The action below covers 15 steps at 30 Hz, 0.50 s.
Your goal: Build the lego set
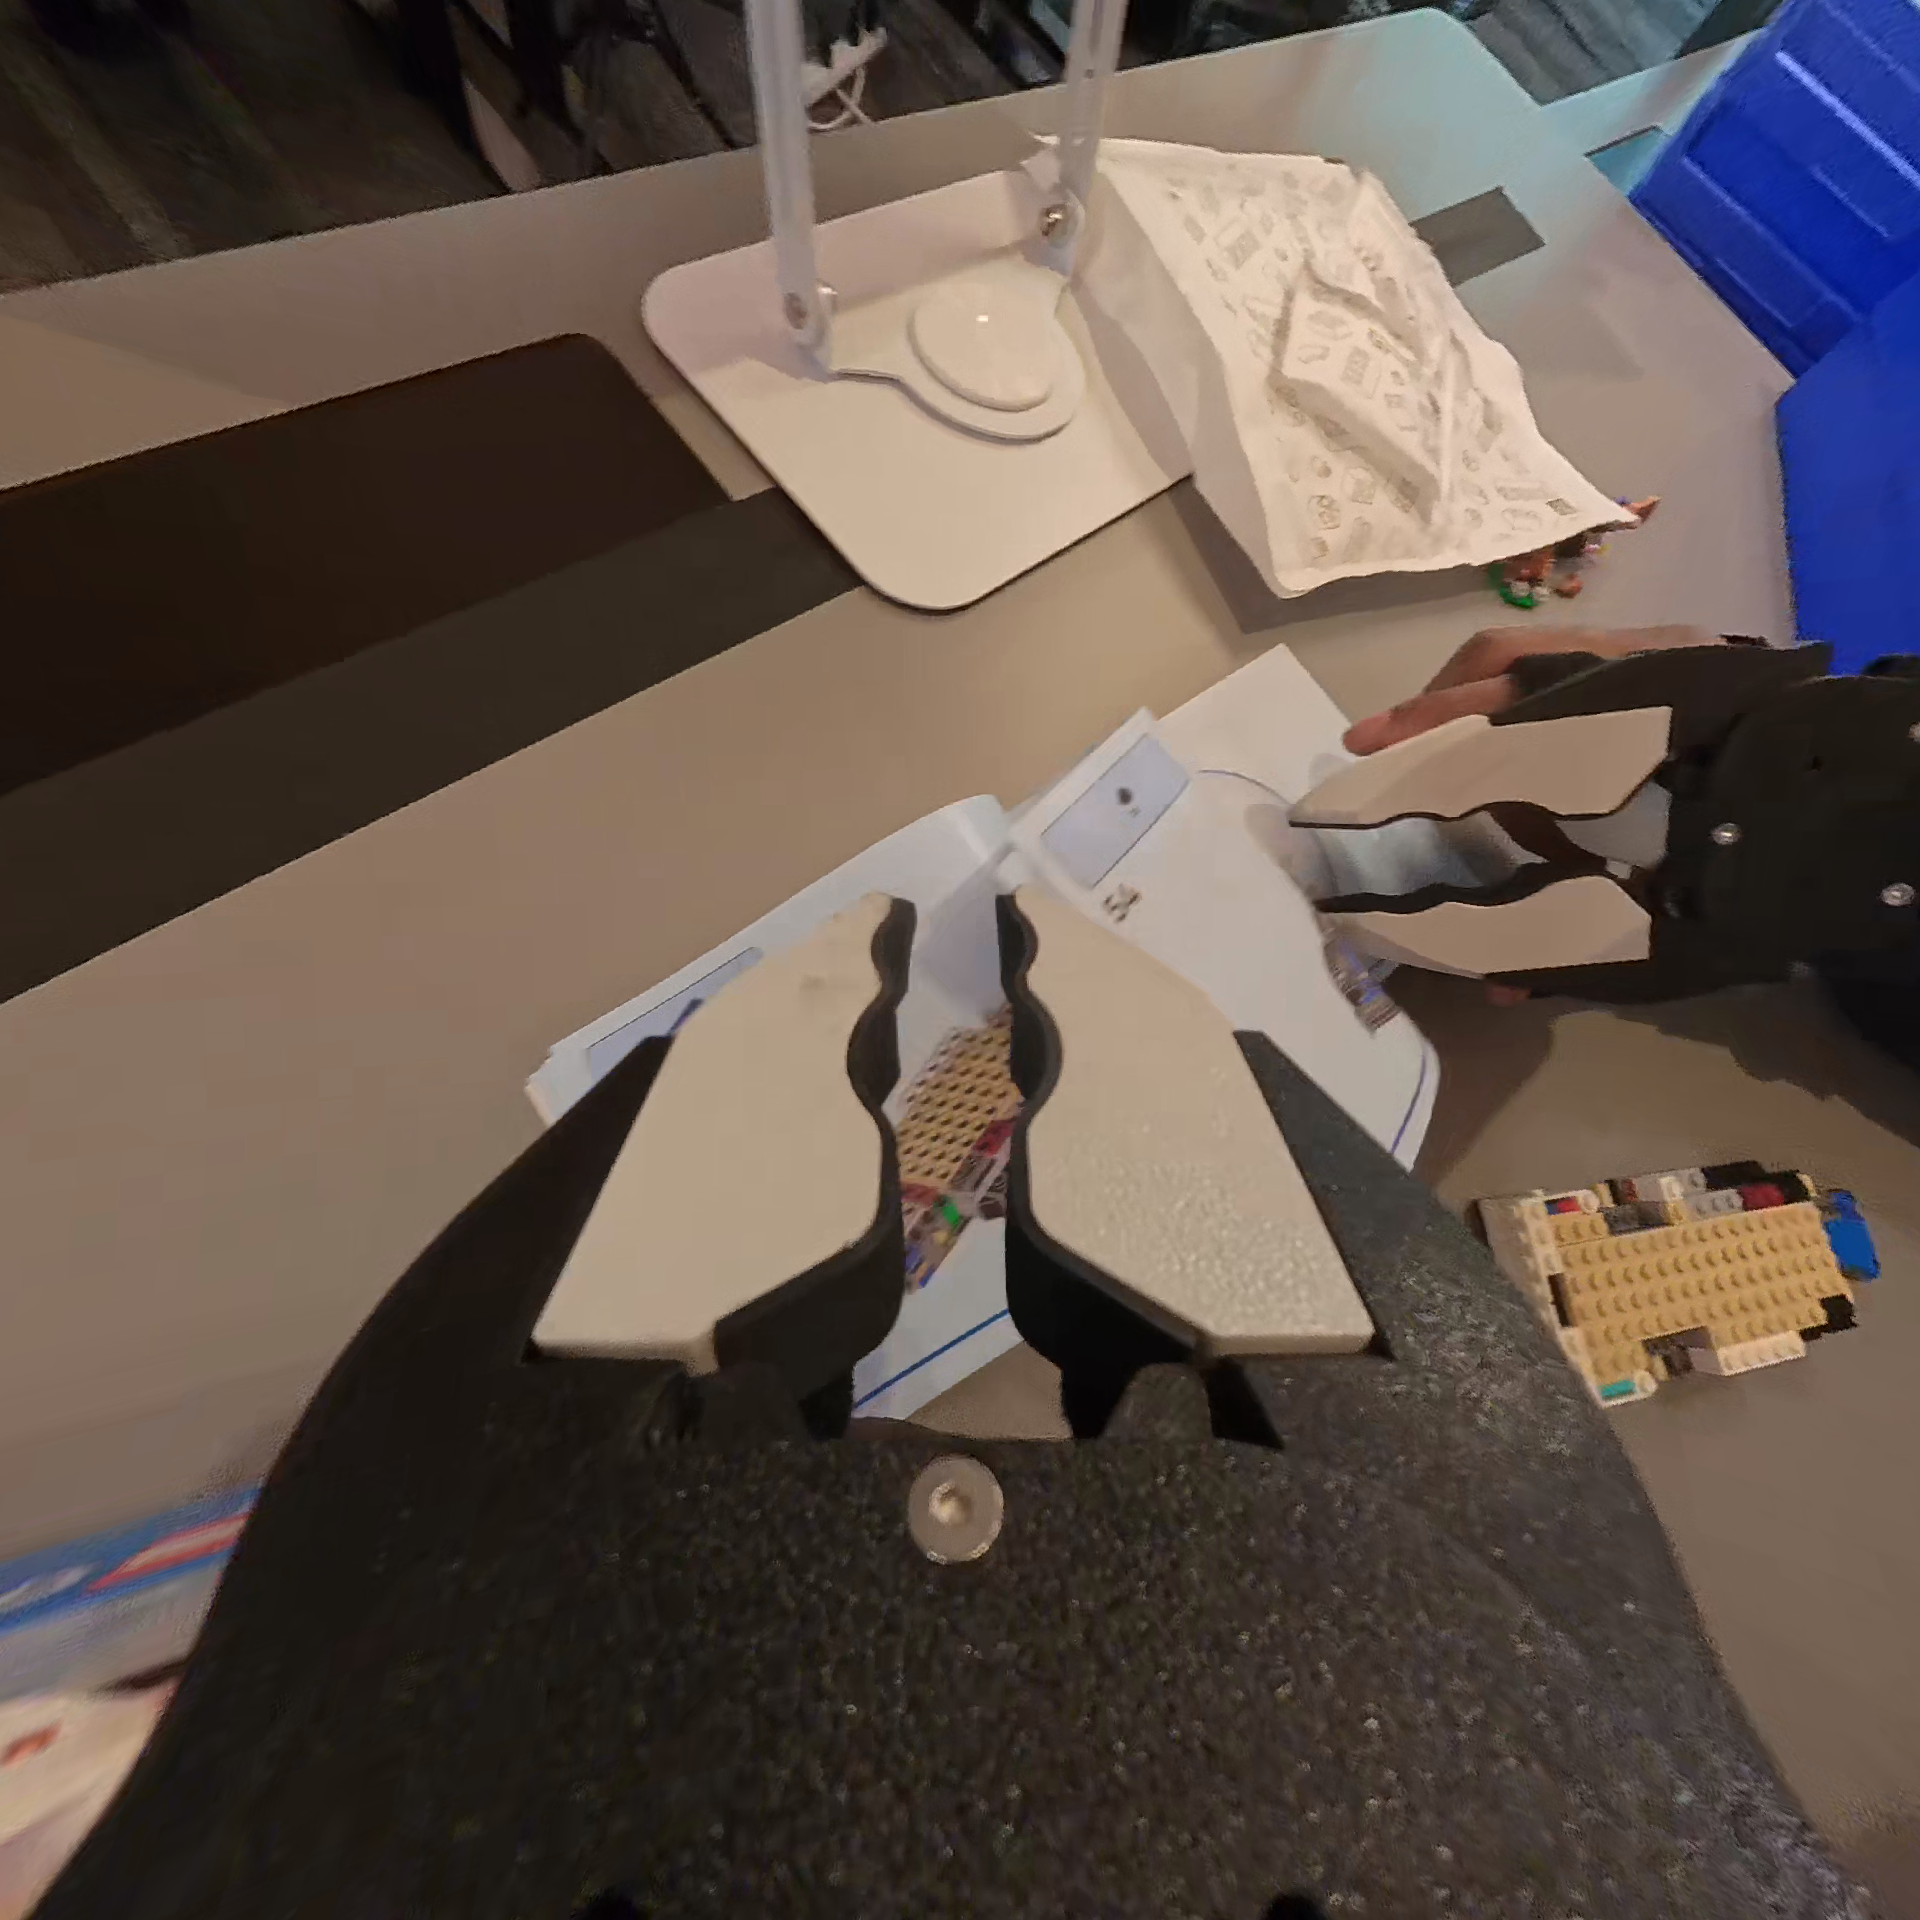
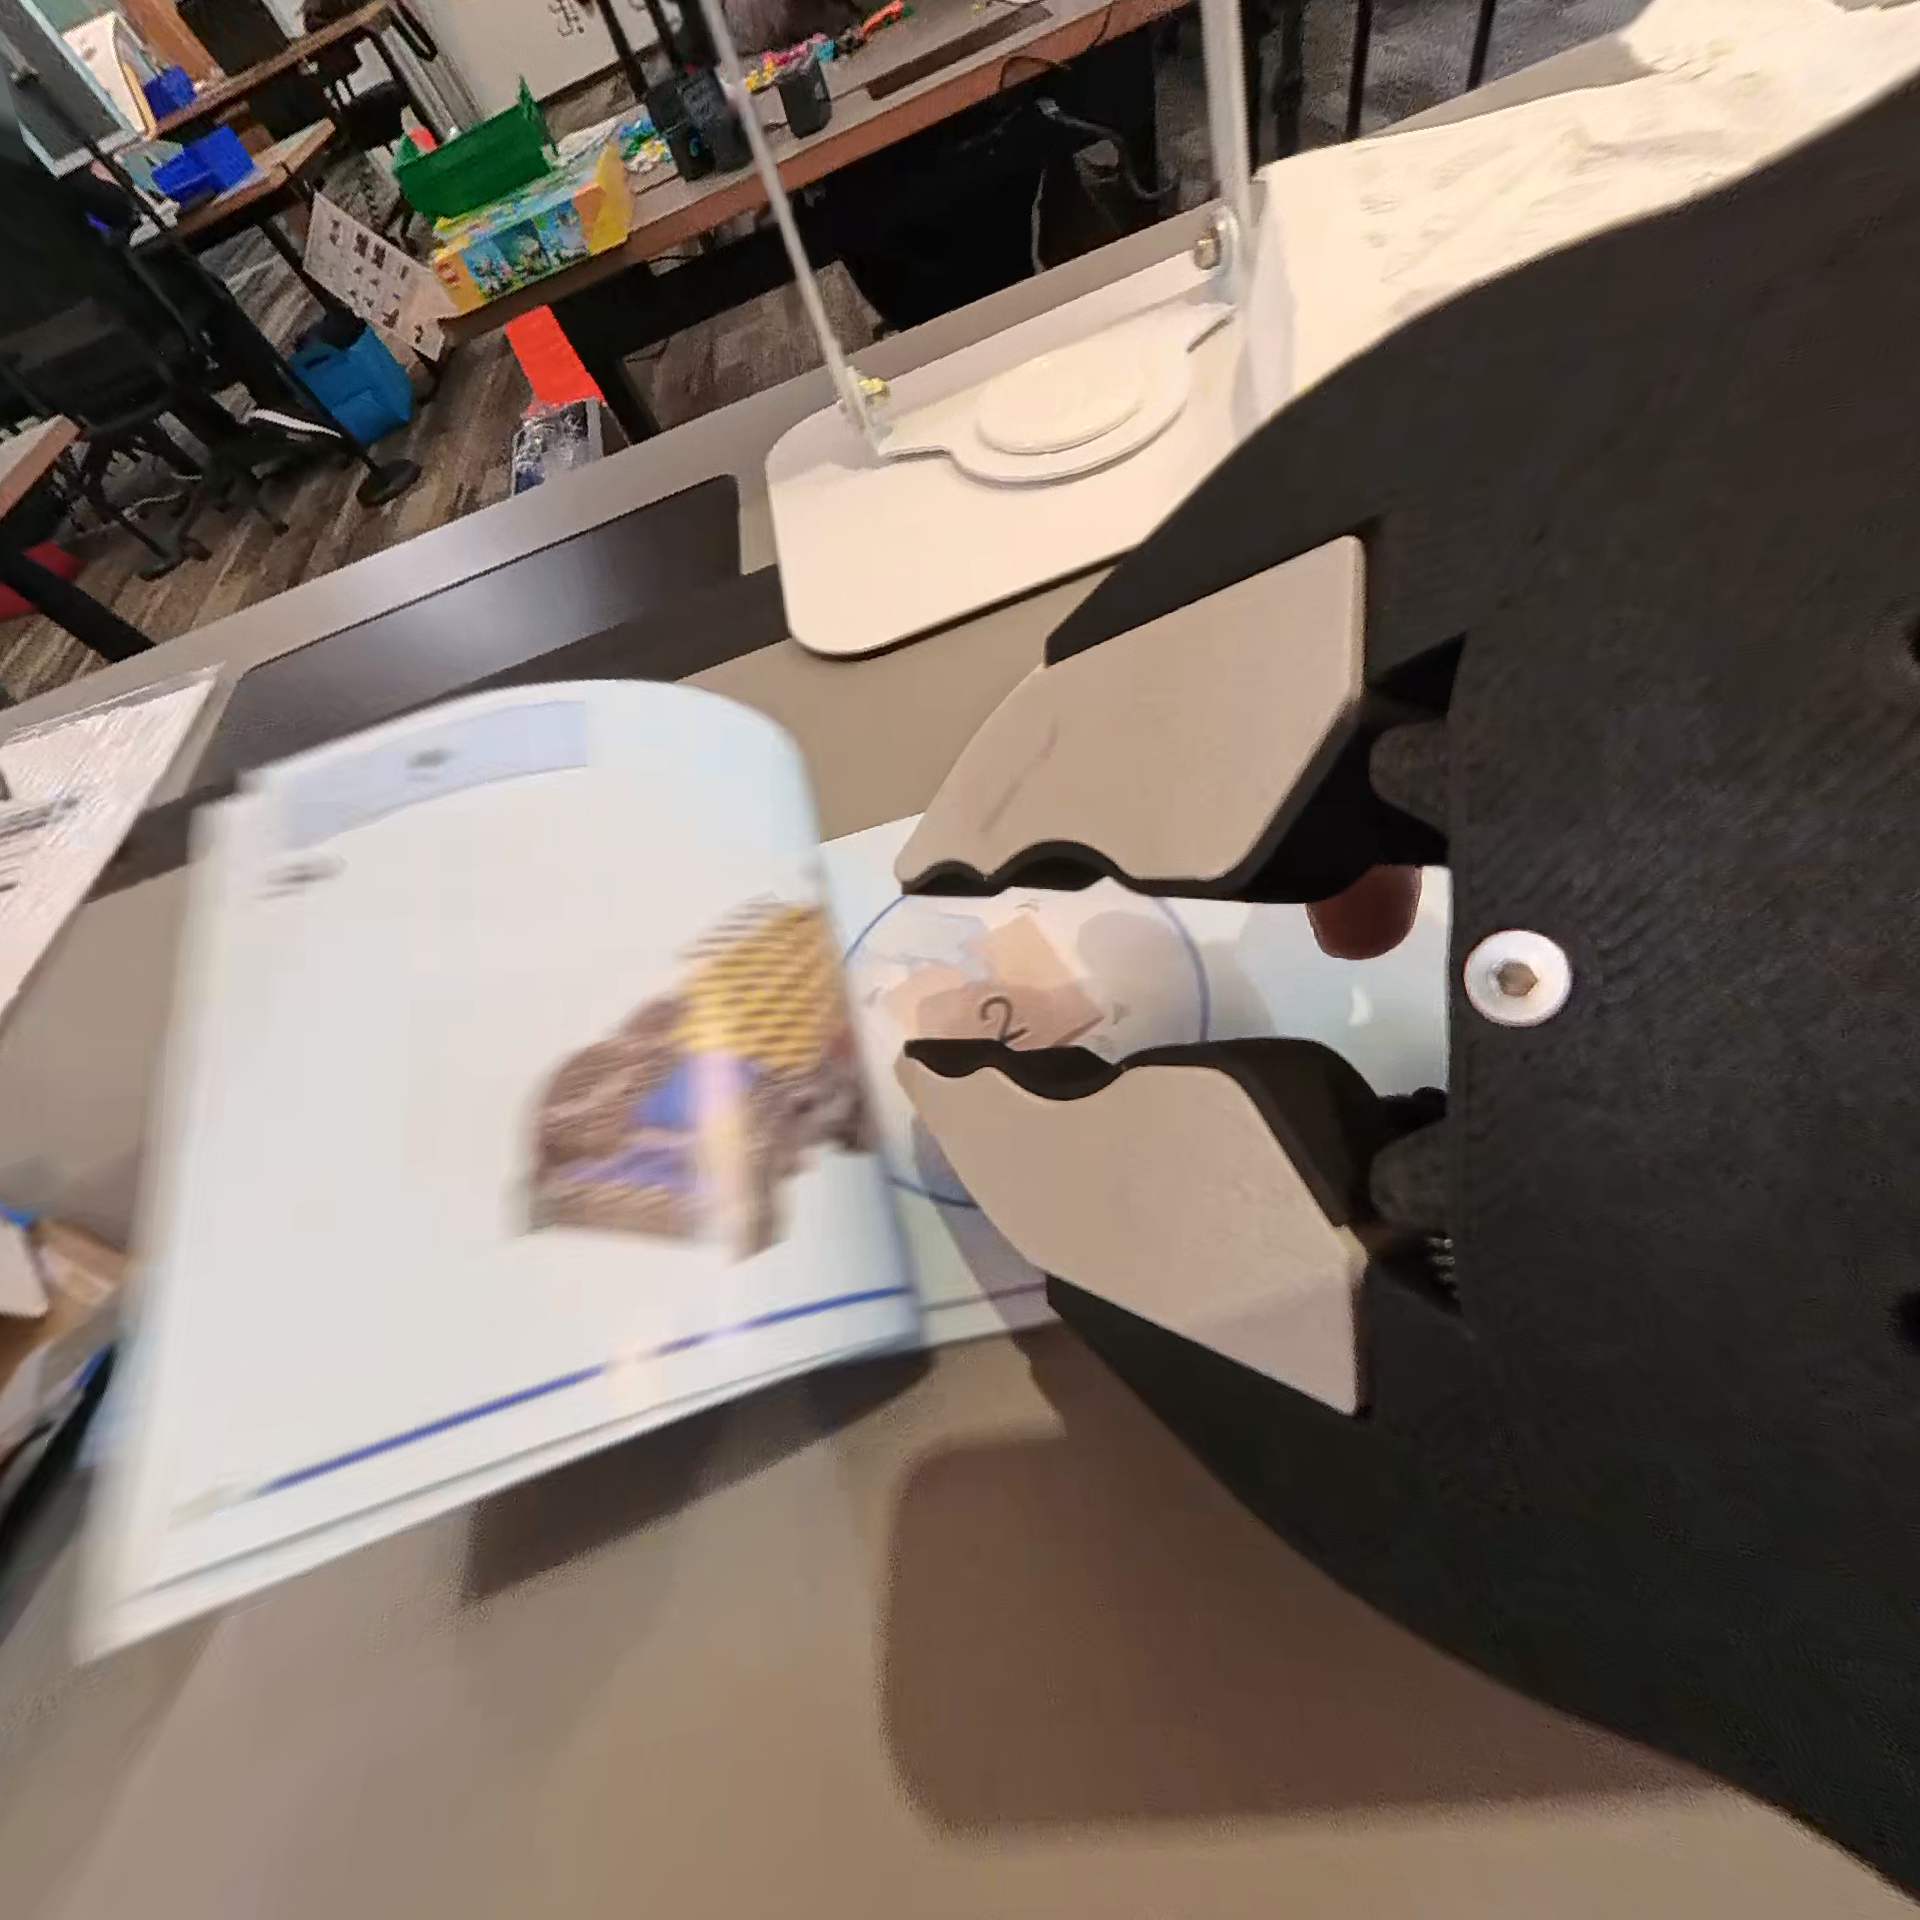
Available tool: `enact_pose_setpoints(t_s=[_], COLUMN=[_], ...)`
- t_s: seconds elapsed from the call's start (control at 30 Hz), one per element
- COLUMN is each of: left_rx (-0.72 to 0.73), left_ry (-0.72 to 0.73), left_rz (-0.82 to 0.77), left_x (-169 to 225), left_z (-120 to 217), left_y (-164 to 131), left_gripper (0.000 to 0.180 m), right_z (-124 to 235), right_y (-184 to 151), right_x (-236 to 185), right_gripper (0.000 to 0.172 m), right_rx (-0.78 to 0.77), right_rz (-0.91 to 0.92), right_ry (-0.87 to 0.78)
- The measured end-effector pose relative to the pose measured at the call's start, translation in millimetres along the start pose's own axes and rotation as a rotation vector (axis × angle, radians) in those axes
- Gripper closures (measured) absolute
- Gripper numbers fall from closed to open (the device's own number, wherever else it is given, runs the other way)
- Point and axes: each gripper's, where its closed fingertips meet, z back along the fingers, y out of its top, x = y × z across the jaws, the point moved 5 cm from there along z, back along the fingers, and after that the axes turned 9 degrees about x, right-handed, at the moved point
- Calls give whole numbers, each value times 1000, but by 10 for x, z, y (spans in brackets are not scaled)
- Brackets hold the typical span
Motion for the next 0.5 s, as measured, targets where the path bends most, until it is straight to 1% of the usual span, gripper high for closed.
enact_pose_setpoints(t_s=[0.1, 0.23, 0.37, 0.5], left_rx=[-17, -55, -93, -157], left_ry=[87, 157, 170, 157], left_rz=[-28, -91, -150, -198], left_x=[-161, -251, -258, -232], left_z=[173, 369, 453, 435], left_y=[-31, -66, -108, -193], left_gripper=[160, 154, 151, 147], right_z=[-109, -206, -251, -277], right_y=[131, 279, 325, 269], right_x=[-61, -97, -96, -91], right_gripper=[145, 146, 146, 146], right_rx=[13, 31, 37, 23], right_rz=[16, 41, 50, 47], right_ry=[10, 3, -12, -27])
